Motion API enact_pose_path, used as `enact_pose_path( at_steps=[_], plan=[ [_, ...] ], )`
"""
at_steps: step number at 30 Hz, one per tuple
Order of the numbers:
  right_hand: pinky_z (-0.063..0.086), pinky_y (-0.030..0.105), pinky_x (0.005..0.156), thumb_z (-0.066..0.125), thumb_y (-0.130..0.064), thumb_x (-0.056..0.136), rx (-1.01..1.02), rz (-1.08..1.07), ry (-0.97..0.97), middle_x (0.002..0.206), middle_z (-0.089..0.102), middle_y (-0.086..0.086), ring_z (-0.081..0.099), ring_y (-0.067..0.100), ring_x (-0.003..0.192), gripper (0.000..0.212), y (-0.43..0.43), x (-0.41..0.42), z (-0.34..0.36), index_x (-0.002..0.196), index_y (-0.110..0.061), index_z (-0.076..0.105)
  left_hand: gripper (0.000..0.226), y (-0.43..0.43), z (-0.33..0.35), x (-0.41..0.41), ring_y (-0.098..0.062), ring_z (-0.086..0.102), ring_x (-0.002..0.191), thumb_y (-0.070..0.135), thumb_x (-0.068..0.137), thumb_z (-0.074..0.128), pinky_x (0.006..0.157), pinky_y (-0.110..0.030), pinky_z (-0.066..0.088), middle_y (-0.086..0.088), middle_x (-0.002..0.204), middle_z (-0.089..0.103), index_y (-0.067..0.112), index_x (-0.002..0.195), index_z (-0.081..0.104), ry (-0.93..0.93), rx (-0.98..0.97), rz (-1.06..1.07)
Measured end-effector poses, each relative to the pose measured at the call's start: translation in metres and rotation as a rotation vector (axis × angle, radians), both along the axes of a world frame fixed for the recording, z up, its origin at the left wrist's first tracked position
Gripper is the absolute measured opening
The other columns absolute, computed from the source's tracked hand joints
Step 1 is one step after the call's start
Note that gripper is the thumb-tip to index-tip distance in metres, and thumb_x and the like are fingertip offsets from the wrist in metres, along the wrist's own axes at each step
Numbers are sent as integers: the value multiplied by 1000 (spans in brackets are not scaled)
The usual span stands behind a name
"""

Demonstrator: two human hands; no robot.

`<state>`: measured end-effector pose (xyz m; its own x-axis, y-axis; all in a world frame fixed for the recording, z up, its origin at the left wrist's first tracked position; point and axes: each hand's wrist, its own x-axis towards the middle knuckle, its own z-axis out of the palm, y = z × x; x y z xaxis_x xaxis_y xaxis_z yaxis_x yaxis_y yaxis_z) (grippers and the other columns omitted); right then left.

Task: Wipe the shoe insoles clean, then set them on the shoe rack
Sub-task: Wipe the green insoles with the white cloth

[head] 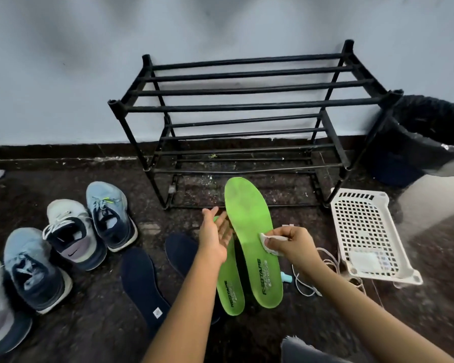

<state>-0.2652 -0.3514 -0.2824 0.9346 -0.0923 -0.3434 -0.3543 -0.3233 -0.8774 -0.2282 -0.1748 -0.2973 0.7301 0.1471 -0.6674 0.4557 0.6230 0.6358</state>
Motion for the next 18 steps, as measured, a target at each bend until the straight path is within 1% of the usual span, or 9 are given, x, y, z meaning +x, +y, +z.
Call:
enact_pose_path(
  at_steps=[2, 4, 5, 8, 12, 13, 14, 16, 18],
  plan=[
    [52, 23, 60, 82, -27, 70, -69, -49, 15, 70, 72, 0, 64, 9, 63, 11, -7, 2, -23, 71, -19, 74, 35, 2, -18, -6, -20, 53, 116, 41, 103, 38, 93, -33, 42, -2, 129, 60, 23, 127, 56, 91, 50, 38],
    [50, 18, 57, 82, -27, 70, -101, -67, 50, 66, 71, -2, 64, 10, 62, 12, -11, 2, -44, 71, -18, 73, 26, 4, -34, -12, -18, 54, 110, 34, 102, 44, 86, -31, 42, -1, 123, 62, 21, 121, 58, 165, 103, 64],
    [50, 18, 57, 82, -26, 71, -107, -64, 77, 65, 70, -2, 63, 10, 60, 12, -13, 1, -54, 71, -17, 73, 25, 5, -41, -15, -17, 55, 107, 31, 101, 47, 82, -31, 43, -1, 120, 63, 19, 120, 59, 190, 122, 82],
    [51, 25, 61, 81, -22, 71, -109, -57, 135, 65, 71, 1, 64, 14, 61, 12, -13, -3, -81, 70, -15, 72, 24, 7, -58, -23, -15, 57, 99, 26, 100, 50, 76, -29, 45, 2, 108, 66, 18, 119, 61, 235, 149, 140],
    [44, 11, 51, 79, -17, 73, -145, -47, 172, 63, 67, -2, 59, 7, 57, 8, -7, -6, -104, 71, -15, 71, 14, 5, -68, -29, -15, 58, 98, 23, 99, 52, 78, -30, 46, 2, 105, 66, 20, 109, 62, 259, 163, 146],
    [43, 10, 52, 78, -16, 73, -150, -41, 180, 63, 67, -2, 58, 6, 56, 8, -6, -6, -109, 71, -16, 71, 13, 4, -69, -30, -15, 58, 95, 22, 99, 52, 78, -30, 46, 2, 103, 65, 19, 107, 62, 265, 165, 139],
    [46, 11, 55, 78, -16, 74, -158, -35, 191, 63, 67, -2, 59, 6, 57, 9, -4, -6, -114, 70, -17, 70, 11, 3, -70, -31, -14, 57, 91, 21, 98, 53, 76, -30, 45, 2, 100, 65, 19, 105, 62, 270, 166, 128],
    [52, 21, 65, 78, -16, 74, -167, -20, 205, 65, 68, 0, 63, 10, 61, 9, -1, -5, -123, 70, -18, 70, 8, 1, -71, -33, -13, 55, 82, 20, 97, 55, 72, -29, 45, 1, 95, 64, 18, 99, 62, 277, 163, 110],
    [54, 25, 67, 78, -16, 73, -176, -11, 214, 66, 69, 1, 64, 11, 62, 10, 1, -4, -129, 69, -20, 70, 7, 0, -73, -35, -13, 56, 82, 20, 97, 56, 71, -29, 45, 0, 97, 64, 19, 99, 63, 282, 160, 95]
  ],
)
